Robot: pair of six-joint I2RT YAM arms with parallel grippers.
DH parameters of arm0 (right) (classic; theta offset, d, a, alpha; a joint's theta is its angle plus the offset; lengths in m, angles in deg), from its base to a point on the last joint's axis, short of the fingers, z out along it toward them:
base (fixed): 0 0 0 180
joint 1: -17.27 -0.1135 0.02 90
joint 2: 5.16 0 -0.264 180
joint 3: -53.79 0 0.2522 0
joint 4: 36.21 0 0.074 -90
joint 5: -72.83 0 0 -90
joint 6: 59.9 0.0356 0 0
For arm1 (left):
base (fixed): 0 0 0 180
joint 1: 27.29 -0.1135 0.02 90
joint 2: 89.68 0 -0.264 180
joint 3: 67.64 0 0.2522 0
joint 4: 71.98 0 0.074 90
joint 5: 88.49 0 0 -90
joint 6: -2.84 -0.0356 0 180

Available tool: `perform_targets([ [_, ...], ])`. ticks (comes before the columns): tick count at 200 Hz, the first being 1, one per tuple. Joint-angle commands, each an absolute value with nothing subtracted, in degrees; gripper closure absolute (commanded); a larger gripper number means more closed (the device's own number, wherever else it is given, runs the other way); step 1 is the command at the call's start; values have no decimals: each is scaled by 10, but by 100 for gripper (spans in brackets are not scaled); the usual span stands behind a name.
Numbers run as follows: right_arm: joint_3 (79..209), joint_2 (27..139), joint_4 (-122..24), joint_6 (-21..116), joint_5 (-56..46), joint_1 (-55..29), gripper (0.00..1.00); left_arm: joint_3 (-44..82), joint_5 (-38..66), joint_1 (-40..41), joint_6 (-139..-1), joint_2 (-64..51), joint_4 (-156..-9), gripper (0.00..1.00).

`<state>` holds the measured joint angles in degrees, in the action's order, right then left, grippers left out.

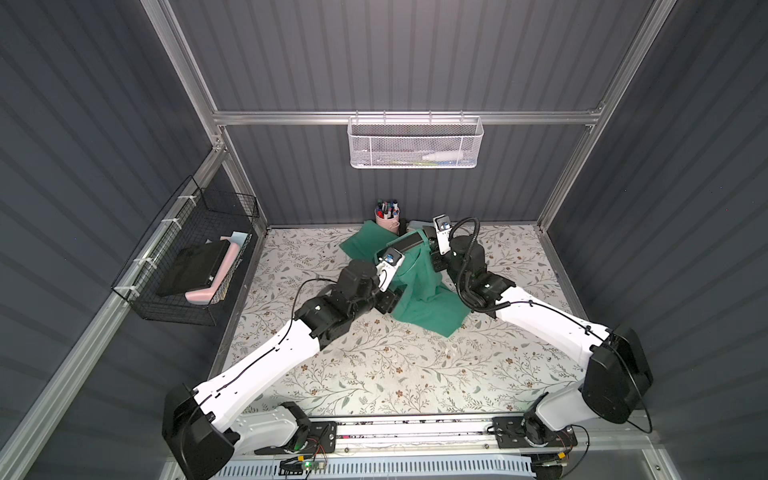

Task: Remove the belt from the trousers
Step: Adjust the trousers at the center of the board.

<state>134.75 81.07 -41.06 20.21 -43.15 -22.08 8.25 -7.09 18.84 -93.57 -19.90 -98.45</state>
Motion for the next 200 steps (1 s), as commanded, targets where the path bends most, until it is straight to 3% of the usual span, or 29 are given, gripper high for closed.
perform_targets([
  [1,1401,787,-443,250,-481,-218,100,75,-141,219,-932,-166,-893,29],
  [40,1446,794,-496,262,-472,-216,100,113,-87,234,-863,-69,-805,27],
  [99,1443,783,-531,295,-459,-214,100,225,-109,227,-834,61,-768,18],
  [108,1437,780,-533,300,-458,-213,100,230,-117,217,-815,68,-773,26],
  [126,1419,765,-533,323,-432,-196,100,222,-125,185,-759,61,-790,71],
  [143,1392,746,-522,343,-403,-172,100,190,-100,146,-707,38,-782,100],
  [200,1340,706,-515,364,-356,-95,100,111,78,69,-723,-62,-820,100],
])
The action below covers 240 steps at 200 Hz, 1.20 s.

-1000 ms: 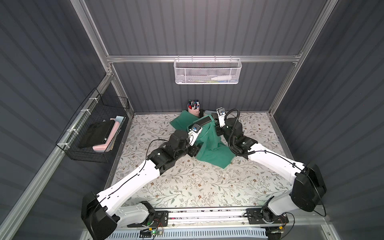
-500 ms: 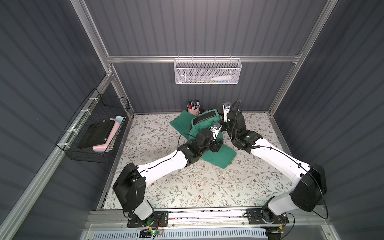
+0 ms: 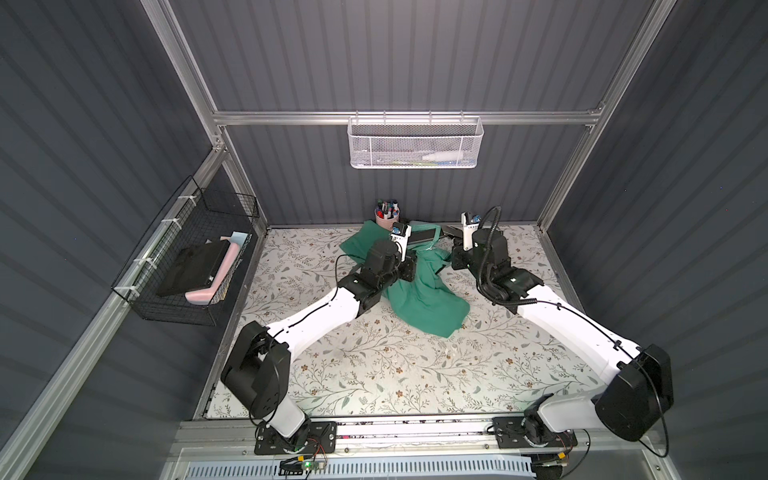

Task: Remove the belt from the trousers
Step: Adjust the trousers at the center of the board.

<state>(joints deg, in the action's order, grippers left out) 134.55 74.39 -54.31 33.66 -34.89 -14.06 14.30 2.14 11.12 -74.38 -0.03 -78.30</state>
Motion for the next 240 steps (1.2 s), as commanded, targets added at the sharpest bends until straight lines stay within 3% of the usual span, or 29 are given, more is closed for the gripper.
perform_targets([
  [1,1339,706,-515,365,-355,-94,100,109,81,68,-722,-63,-820,100],
  [46,1319,686,-502,383,-332,-55,100,4,172,31,-658,-125,-782,100],
  [83,1310,681,-483,396,-298,-56,100,-12,216,31,-632,-108,-786,100],
  [106,1301,671,-466,387,-257,-57,100,34,214,32,-677,-99,-805,67],
  [149,1295,661,-447,387,-234,-72,100,185,169,88,-791,-51,-910,37],
  [179,1287,658,-422,368,-235,-98,100,289,111,146,-872,9,-965,31],
  [230,1284,656,-398,397,-228,-110,100,345,39,149,-832,67,-962,26],
  [240,1279,651,-387,413,-231,-111,100,350,-17,147,-807,74,-976,22],
])
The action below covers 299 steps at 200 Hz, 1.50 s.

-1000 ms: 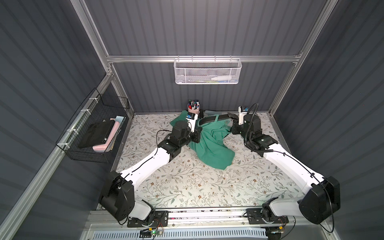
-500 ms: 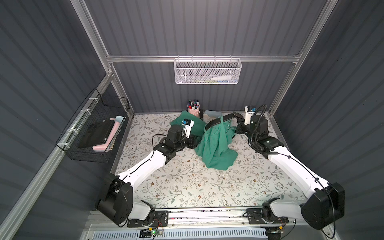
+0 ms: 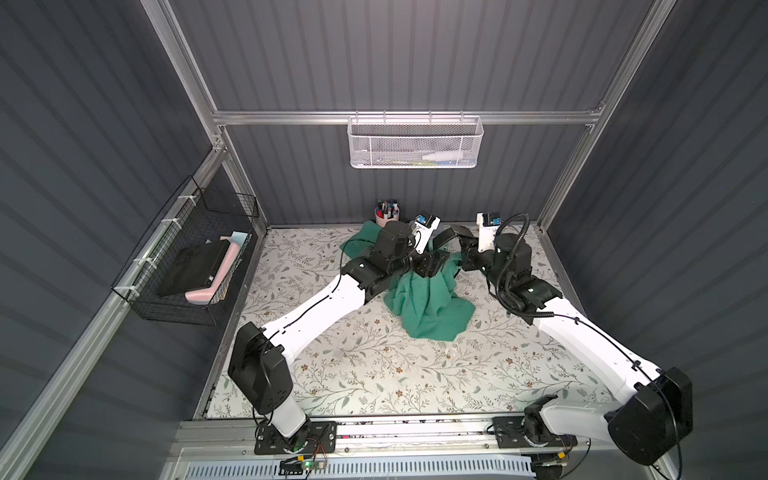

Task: Remove the belt from the trousers
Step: Adjust the trousers at the center of the board.

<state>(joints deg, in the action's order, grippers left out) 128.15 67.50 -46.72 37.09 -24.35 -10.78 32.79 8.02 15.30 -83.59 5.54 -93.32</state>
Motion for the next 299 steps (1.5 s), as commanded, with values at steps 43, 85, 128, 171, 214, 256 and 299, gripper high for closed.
perform_targets([
  [43,1251,615,-344,490,-239,-95,100,267,24,69,-655,76,-973,20],
  [85,1233,593,-317,556,-231,-54,100,117,70,47,-602,43,-910,19],
  [128,1238,622,-301,560,-178,-46,100,86,129,47,-627,17,-887,19],
  [171,1310,701,-395,489,-112,-62,100,151,84,93,-860,-48,-931,17],
  [214,1320,717,-398,470,-137,-91,100,229,15,149,-1002,-27,-953,16],
  [256,1322,719,-410,474,-135,-95,100,308,-22,154,-1029,37,-957,15],
  [299,1313,718,-412,479,-123,-95,100,330,-47,153,-1039,76,-917,19],
])
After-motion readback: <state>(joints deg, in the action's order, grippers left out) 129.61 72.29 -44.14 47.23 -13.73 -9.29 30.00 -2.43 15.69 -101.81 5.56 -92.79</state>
